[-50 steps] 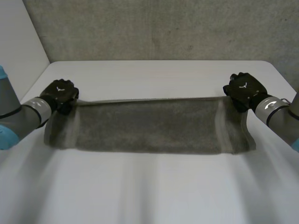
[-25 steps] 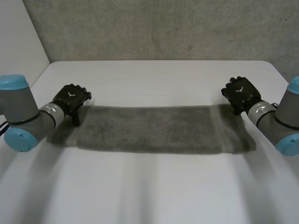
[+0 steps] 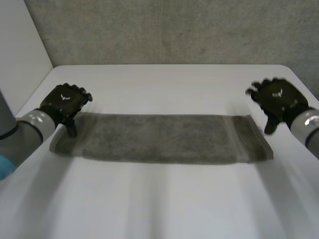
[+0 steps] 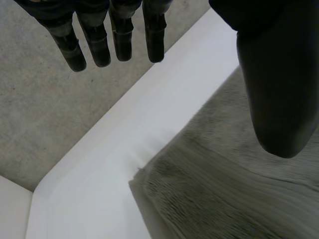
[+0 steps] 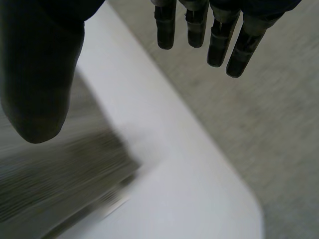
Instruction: Fold the towel.
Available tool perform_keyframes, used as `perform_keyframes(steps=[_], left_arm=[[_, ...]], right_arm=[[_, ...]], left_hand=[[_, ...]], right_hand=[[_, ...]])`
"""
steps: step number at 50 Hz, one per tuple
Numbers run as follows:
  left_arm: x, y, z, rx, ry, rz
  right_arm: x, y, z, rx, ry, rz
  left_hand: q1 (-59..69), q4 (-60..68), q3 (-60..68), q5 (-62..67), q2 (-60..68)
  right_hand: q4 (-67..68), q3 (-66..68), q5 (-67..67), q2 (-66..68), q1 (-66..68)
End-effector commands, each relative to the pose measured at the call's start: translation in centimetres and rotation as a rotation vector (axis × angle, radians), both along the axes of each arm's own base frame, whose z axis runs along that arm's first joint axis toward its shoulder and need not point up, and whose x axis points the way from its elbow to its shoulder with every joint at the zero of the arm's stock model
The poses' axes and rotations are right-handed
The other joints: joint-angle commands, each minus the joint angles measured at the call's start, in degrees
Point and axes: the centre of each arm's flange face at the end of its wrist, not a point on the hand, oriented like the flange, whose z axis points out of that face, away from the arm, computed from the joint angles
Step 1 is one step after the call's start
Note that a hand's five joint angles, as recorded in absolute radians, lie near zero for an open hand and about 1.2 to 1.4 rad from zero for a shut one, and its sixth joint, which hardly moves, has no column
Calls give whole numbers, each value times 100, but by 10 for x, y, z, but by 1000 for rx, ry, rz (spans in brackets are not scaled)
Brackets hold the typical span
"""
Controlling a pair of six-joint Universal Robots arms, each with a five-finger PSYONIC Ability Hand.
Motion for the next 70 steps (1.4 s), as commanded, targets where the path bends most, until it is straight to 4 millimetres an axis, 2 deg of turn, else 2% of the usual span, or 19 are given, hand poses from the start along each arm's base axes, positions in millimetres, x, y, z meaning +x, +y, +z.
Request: perform_keyframes(steps=[1, 6, 21, 28, 33, 42, 44, 50, 54, 56, 57, 59, 60, 61, 62, 64, 65, 67, 70], left_arm=[[7, 31, 2, 2, 20, -29], [7, 48, 1, 23, 50, -47], [9, 52, -1, 55, 92, -33], [9, 52, -1, 54, 92, -31], [9, 52, -1, 54, 93, -29], [12, 52, 6, 34, 98, -17], [15, 50, 8, 28, 101, -7], [16, 49, 10, 33, 129, 3], [16, 49, 10, 34, 131, 4], [16, 49, 10, 33, 132, 2], [16, 49, 10, 33, 132, 2], [16, 50, 11, 32, 132, 2], [16, 50, 11, 31, 132, 2], [16, 50, 12, 27, 132, 3], [16, 50, 12, 27, 132, 3], [16, 50, 13, 23, 133, 3], [16, 50, 13, 23, 133, 3], [16, 50, 14, 20, 133, 6], [17, 50, 15, 16, 133, 7]], right_arm=[[-12, 33, -34, 207, 27, -7], [-18, 29, -53, 230, 45, 29], [-20, 12, -85, 227, 58, 67], [-24, 4, -82, 185, 56, 60], [-28, -1, -83, 178, 63, 51], [-87, -28, -66, 85, 173, -92], [-106, -38, -50, 23, 209, -141], [-111, -49, -2, -119, 238, -155], [-87, -43, 23, -187, 230, -81], [-37, -26, 44, -251, 192, 58], [-37, -26, 44, -251, 192, 59], [16, -2, 53, -288, 151, 202], [16, -2, 53, -289, 151, 203], [41, 13, 54, -297, 133, 278], [42, 13, 54, -297, 133, 279], [96, 49, 43, -284, 111, 452], [96, 49, 43, -284, 111, 453], [146, 89, 24, -257, 102, 610], [180, 117, 2, -244, 102, 709]], left_hand=[[-249, -336, -291, -111, -221], [-182, -336, -291, -43, -154], [-182, -336, -291, -43, -154], [-199, -336, -291, -60, -171], [-232, -336, -291, -94, -204], [-249, -336, -291, -111, -221], [-249, -336, -291, -111, -221], [-232, -336, -291, -94, -204], [-232, -336, -291, -94, -204], [-232, -336, -291, -94, -204], [-232, -336, -291, -94, -204], [-232, -336, -291, -94, -204], [-232, -336, -291, -94, -204], [-232, -336, -291, -94, -204], [-232, -336, -291, -94, -204], [-232, -336, -291, -94, -204], [-232, -336, -291, -94, -204], [-232, -336, -291, -94, -204], [-232, -336, -291, -94, -204]], right_hand=[[-437, -241, 206, 168, 140], [-437, -241, 865, 827, 799], [-437, -241, 2427, 2390, 2362], [-437, -241, 6389, 6352, 6323], [-437, -241, 6662, 6625, 6596], [-437, -241, 6662, 6625, 6596], [-437, -241, 6662, 6625, 6596], [-437, -241, 6662, 6625, 6596], [-437, -241, 6662, 6625, 6596], [-437, -241, 6662, 6625, 6596], [-437, -241, 6662, 6625, 6596], [-437, -241, 6662, 6625, 6596], [-437, -241, 6662, 6625, 6596], [-437, -241, 6662, 6625, 6596], [-437, -241, 6662, 6625, 6596], [-437, -241, 6662, 6625, 6596], [-437, -241, 6662, 6625, 6596], [-437, -241, 6662, 6625, 6596], [-437, -241, 6662, 6625, 6596]])
